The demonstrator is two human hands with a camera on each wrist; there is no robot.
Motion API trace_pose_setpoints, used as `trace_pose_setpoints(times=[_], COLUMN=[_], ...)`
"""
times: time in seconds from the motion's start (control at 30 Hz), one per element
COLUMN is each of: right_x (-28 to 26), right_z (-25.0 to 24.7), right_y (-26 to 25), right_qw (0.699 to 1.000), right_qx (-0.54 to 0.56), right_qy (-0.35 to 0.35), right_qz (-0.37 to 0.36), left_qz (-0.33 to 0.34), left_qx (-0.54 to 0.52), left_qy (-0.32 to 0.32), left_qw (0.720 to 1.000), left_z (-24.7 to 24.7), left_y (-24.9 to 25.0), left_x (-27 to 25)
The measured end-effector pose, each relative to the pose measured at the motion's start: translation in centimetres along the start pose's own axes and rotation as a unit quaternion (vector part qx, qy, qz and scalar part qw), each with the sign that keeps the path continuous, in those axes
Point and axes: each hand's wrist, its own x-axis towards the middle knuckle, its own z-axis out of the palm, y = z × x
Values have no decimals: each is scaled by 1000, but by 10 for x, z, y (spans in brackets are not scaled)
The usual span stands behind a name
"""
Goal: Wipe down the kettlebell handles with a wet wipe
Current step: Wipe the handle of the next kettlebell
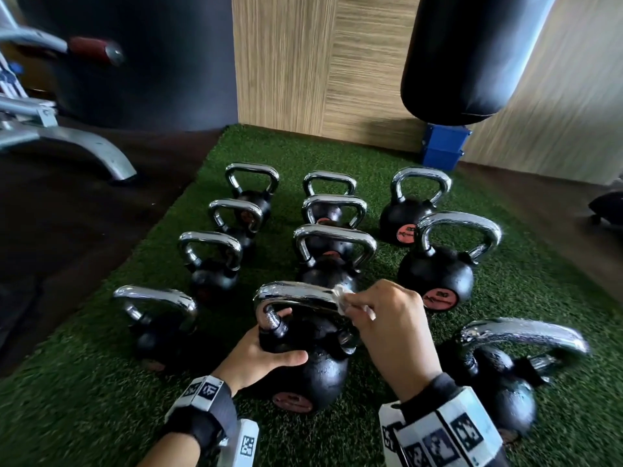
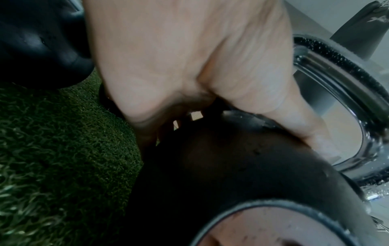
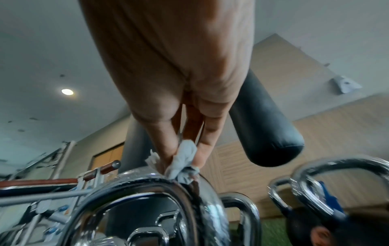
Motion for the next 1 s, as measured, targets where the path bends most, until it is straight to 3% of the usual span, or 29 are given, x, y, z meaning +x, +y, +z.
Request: trace_pose_setpoints(times=[0.13, 0.27, 0.47, 0.67, 0.9, 1.0], right_x=[-17, -24, -44, -51, -61, -59], right_z=[-3, 6, 27, 43, 59, 57], right_y=[26, 40, 72, 87, 87, 89], right_qw=[995, 989, 949, 929, 883, 915], right_qx=[50, 90, 201, 268, 367, 278], right_qy=[34, 61, 55, 48, 3, -21], right_qz=[84, 103, 235, 250, 292, 292], left_qz=[4, 3, -12, -57, -125, -150], left_qx=[5, 18, 34, 85, 260, 340], left_qy=[8, 15, 19, 27, 56, 20], left_qw=[1000, 1000, 999, 994, 956, 928], left_z=[1, 2, 4, 0, 0, 2], left_y=[-2, -2, 4, 11, 33, 51], left_x=[0, 0, -4, -8, -17, -27])
